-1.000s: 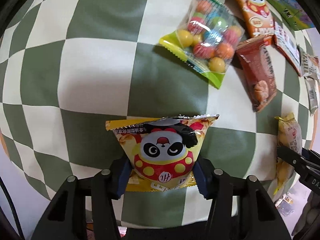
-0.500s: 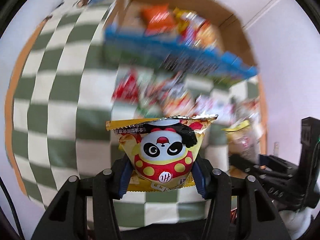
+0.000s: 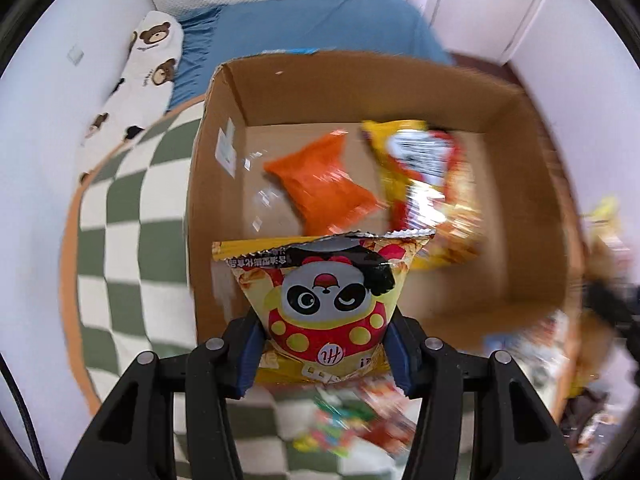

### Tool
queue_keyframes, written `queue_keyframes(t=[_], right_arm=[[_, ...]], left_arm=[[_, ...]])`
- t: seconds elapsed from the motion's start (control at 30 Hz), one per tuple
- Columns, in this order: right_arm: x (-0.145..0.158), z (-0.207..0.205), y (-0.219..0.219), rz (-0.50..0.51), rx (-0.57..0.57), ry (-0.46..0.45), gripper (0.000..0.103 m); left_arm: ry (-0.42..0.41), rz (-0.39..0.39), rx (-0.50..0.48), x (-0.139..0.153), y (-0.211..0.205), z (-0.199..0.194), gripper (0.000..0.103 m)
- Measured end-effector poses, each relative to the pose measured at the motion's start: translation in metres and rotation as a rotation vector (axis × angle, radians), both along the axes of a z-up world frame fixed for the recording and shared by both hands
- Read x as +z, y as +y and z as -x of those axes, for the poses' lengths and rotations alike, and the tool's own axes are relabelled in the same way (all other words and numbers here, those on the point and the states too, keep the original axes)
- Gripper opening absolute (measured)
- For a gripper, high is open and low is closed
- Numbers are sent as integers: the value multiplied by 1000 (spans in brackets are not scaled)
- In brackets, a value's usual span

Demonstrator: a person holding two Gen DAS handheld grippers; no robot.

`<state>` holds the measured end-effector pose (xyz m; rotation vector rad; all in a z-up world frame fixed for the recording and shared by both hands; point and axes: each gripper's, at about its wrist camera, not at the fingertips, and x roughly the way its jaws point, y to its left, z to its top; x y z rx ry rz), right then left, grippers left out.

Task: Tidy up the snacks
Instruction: 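Carry both bags into the box and open both tools to release them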

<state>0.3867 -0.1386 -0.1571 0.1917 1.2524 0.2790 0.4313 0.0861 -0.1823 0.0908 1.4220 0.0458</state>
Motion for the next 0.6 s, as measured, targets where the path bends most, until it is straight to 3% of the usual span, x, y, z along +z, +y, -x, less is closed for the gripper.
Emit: queue_keyframes(t=[0.1, 0.2, 0.33, 0.6], right_arm=[[-14, -35, 5, 87, 25, -12, 54], [-33, -64, 11, 167, 48, -15, 54], [-51, -95, 18, 222, 68, -10, 54], [-78, -136, 27, 261, 60, 9, 54]], left_arm=[[67, -127, -25, -39, 0, -37, 50], [115, -174, -37, -67, 1, -60, 50], [126, -147, -14, -82, 4, -81, 50], [118, -141, -44, -74, 6, -105, 54]])
